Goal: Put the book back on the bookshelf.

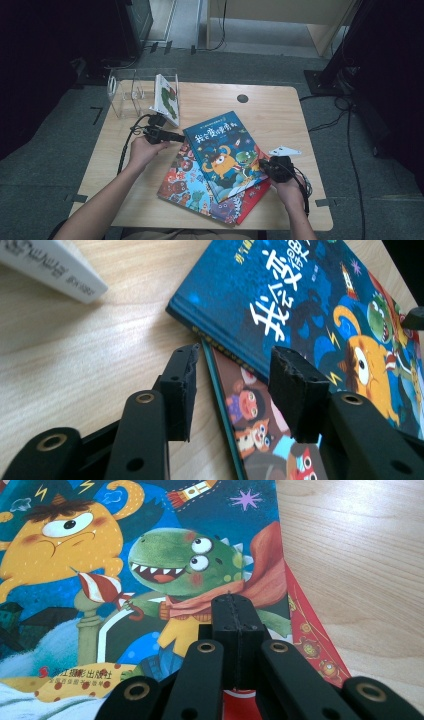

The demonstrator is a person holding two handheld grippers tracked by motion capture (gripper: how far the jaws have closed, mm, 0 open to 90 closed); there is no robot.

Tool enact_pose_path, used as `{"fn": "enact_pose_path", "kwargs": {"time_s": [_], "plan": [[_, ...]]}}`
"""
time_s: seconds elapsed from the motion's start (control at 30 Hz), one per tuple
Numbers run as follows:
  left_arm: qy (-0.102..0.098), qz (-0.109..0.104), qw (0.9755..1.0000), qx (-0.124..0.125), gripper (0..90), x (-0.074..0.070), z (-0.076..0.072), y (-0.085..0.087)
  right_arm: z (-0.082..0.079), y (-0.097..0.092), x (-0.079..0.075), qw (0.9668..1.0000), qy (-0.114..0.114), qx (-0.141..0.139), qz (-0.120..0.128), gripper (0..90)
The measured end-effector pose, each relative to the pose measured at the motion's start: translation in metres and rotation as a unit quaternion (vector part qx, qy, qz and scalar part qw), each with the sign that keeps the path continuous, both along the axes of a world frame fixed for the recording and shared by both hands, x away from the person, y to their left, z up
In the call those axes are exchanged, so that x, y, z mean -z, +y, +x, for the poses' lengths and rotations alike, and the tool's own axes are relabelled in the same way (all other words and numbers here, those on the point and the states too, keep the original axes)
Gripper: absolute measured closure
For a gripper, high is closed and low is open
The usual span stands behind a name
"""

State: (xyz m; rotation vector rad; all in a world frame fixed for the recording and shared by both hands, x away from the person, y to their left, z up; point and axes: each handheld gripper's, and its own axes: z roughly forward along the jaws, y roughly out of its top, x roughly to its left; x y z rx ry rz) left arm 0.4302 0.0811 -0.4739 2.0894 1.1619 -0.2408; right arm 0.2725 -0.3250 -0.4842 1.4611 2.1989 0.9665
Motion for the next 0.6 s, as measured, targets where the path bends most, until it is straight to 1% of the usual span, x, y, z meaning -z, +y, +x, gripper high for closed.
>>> {"fn": "enact_pose_path", "kwargs": {"time_s": [0.03,0.1,0.13,0.2,0.27,0.33,0.43,0.47,0.53,0.57,0.6], "plan": [[-0.002,-0.001,1.0,-0.003,53.8,0.0,0.001,-0.001,0.0,0.0,0.0,1.0,0.001,-0.001,0.0,90.0],[0.005,-0.011,0.9999,-0.007,53.7,0.001,0.005,-0.002,0.0,0.0,0.0,1.0,0.0,-0.002,0.0,90.0],[0.006,-0.008,0.9999,-0.006,53.6,0.001,0.007,-0.003,0.0,0.0,0.0,1.0,0.0,-0.001,0.001,90.0],[0.002,0.005,1.0,-0.004,53.4,0.002,0.009,-0.006,0.0,-0.001,0.0,1.0,0.0,-0.003,0.0,90.0],[-0.001,0.008,0.9999,-0.007,53.1,0.003,0.011,-0.007,0.0,0.0,0.0,1.0,-0.002,-0.004,-0.001,90.0],[-0.003,0.004,0.9999,-0.013,52.9,0.003,0.014,-0.007,0.0,-0.001,0.0,1.0,-0.001,-0.003,0.001,90.0],[-0.009,0.007,0.9998,-0.015,52.6,0.002,0.017,-0.008,0.0,-0.001,0.0,1.0,-0.001,-0.004,0.001,90.0],[-0.004,0.002,0.9999,-0.016,52.7,0.002,0.018,-0.009,0.0,-0.001,0.0,1.0,-0.001,-0.004,0.001,90.0],[-0.004,0.002,0.9999,-0.013,52.6,0.001,0.019,-0.01,0.0,-0.001,0.0,1.0,-0.001,-0.005,0.001,90.0],[-0.008,0.013,0.9999,-0.008,52.9,-0.001,0.02,-0.014,0.0,-0.001,0.0,1.0,-0.001,-0.006,0.001,90.0],[-0.006,0.013,0.9999,-0.005,52.9,-0.001,0.021,-0.016,0.0,-0.001,0.0,1.0,-0.001,-0.005,0.001,90.0]]}}
